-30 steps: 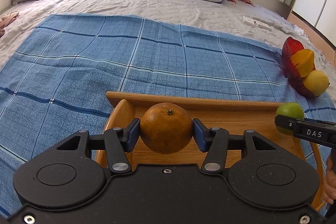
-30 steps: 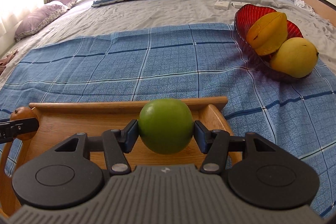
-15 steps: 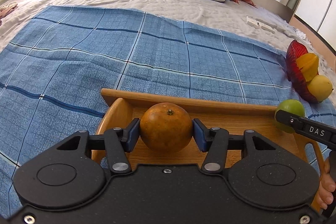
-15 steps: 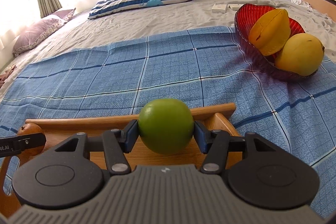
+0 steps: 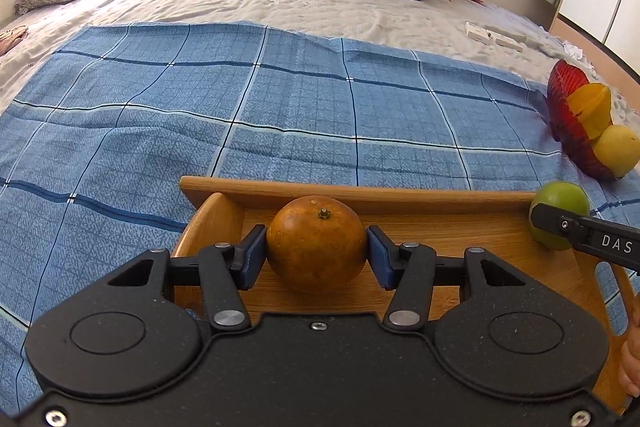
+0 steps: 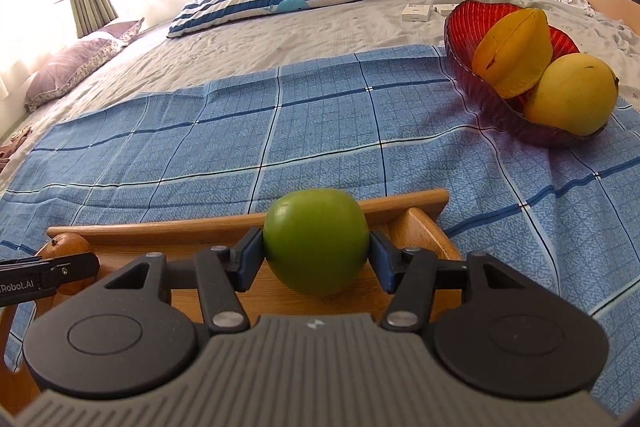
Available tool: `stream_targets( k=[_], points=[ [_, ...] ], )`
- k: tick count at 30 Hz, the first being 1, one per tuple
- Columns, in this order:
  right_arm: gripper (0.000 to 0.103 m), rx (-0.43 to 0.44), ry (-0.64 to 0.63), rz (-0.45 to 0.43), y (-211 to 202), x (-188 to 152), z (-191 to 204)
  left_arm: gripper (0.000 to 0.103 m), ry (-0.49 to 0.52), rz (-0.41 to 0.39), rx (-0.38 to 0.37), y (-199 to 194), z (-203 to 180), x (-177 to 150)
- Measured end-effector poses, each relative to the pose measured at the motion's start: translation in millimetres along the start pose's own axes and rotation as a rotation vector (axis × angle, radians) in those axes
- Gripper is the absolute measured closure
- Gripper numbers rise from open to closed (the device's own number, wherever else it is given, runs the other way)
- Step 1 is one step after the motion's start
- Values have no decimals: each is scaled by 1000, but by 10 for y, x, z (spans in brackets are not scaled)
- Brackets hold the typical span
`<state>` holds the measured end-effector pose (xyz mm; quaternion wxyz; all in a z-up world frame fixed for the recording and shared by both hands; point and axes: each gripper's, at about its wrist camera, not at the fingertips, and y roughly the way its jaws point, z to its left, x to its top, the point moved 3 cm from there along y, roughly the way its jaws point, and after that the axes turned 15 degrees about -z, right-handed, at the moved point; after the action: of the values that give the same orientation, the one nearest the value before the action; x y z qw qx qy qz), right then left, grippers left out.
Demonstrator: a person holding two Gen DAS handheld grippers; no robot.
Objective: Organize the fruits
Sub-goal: 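Lift the small orange with the left tool while the right tool carries the green apple over the tray, then open the left tool onto the tray while the right tool releases the green apple there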
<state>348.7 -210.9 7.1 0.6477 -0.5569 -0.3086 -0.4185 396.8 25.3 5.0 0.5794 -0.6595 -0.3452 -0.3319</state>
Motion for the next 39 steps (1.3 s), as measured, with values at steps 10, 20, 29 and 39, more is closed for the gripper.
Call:
stream_targets(
  k=[10,20,29,39],
  points=[
    [43,10,27,7,-12,-3,-40,51,-24,10,0,15,41,22],
    [17,35,40,-38,-108,90,-18,26,-21,-6,6,-47,64,54],
    [14,35,57,-44,-224,74,-99,12,25,-42,-2,-272,12,48],
    [11,76,21,-65,-558,41,-45,7,73,-95,-27,-685,-67,-14]
  ],
)
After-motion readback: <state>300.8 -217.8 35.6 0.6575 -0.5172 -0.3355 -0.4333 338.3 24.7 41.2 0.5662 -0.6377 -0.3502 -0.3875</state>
